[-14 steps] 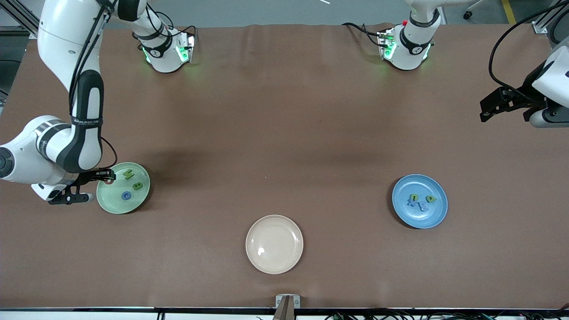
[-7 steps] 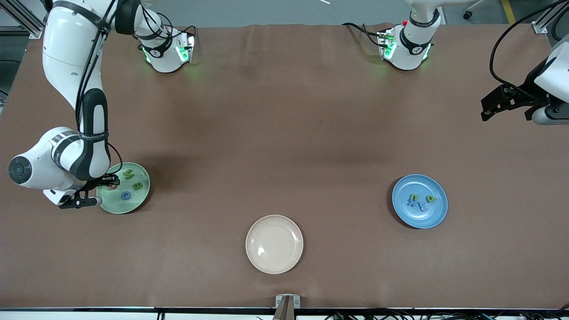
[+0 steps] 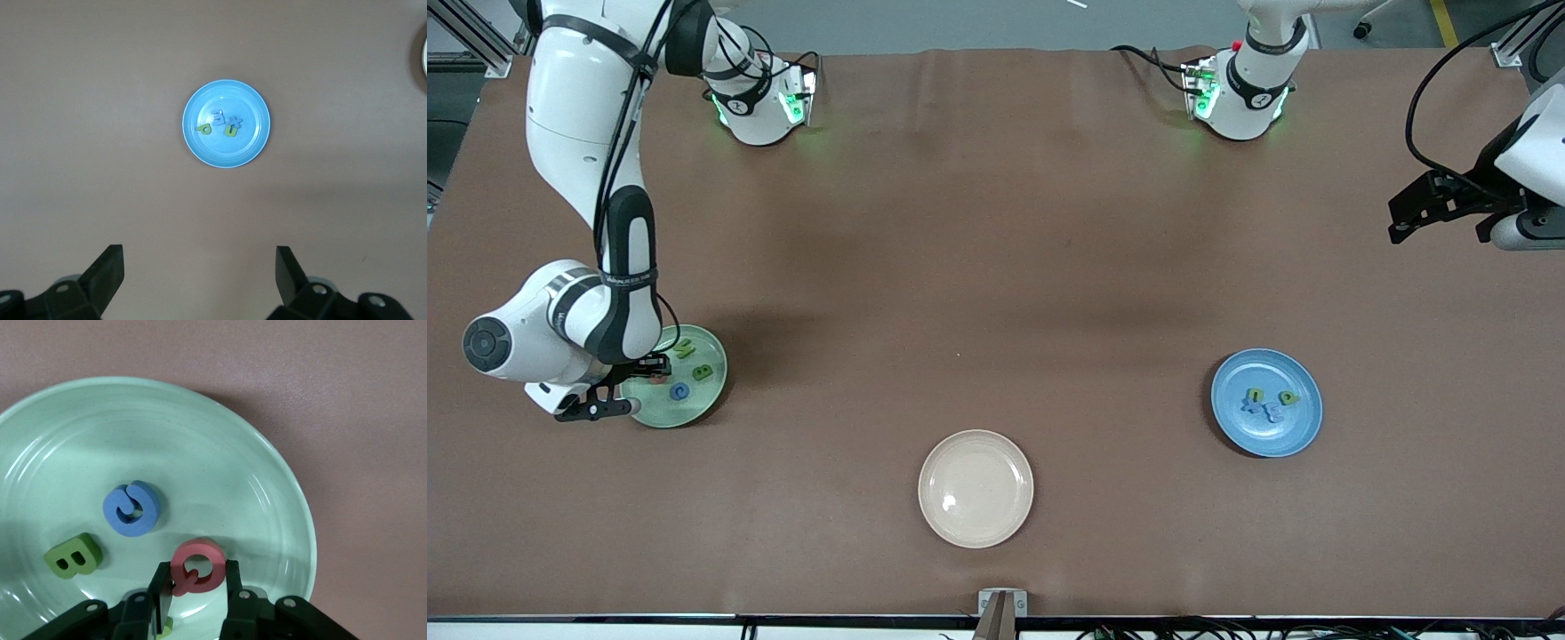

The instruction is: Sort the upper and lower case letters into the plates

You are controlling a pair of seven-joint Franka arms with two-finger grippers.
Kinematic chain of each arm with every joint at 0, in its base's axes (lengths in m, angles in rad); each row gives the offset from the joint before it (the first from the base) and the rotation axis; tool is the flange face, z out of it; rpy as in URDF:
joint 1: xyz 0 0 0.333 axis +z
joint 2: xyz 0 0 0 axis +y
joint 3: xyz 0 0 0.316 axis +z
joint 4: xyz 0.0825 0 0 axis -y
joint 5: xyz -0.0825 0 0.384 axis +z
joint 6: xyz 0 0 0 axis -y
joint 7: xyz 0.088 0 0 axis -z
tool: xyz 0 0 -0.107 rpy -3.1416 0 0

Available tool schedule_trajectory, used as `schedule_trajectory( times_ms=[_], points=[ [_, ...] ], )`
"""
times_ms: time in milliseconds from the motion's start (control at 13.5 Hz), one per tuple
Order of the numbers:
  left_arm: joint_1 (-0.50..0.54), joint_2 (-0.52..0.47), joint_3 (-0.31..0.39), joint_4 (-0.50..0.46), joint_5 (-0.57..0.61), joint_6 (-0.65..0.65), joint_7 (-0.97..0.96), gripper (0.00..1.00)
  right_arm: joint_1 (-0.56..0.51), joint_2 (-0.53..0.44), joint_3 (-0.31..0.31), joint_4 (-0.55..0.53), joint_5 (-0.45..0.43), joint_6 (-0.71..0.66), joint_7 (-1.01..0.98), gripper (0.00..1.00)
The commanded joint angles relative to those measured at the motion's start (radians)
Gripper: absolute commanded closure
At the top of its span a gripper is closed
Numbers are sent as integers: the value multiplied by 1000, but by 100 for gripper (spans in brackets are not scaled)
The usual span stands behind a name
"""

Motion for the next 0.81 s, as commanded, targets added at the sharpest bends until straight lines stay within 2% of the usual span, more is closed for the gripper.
schedule_trajectory(
  times_ms=[0,74,369,591,739],
  points=[
    [1,-24,-1,-26,-19,22,-6,0,-9,-5,12,1,12,5,-10,27],
    [3,-25,-1,-27,-19,20,-6,0,-12,-5,12,6,12,5,-10,0],
    [3,-29,-1,-27,-19,17,-6,0,1,-16,7,28,11,-10,-1,0],
    [3,-39,-1,-35,-19,13,-6,0,-1,-19,1,99,-11,-103,34,0],
    [3,-44,-1,-38,-19,11,-6,0,-41,-17,27,186,-148,-181,147,0]
  ],
)
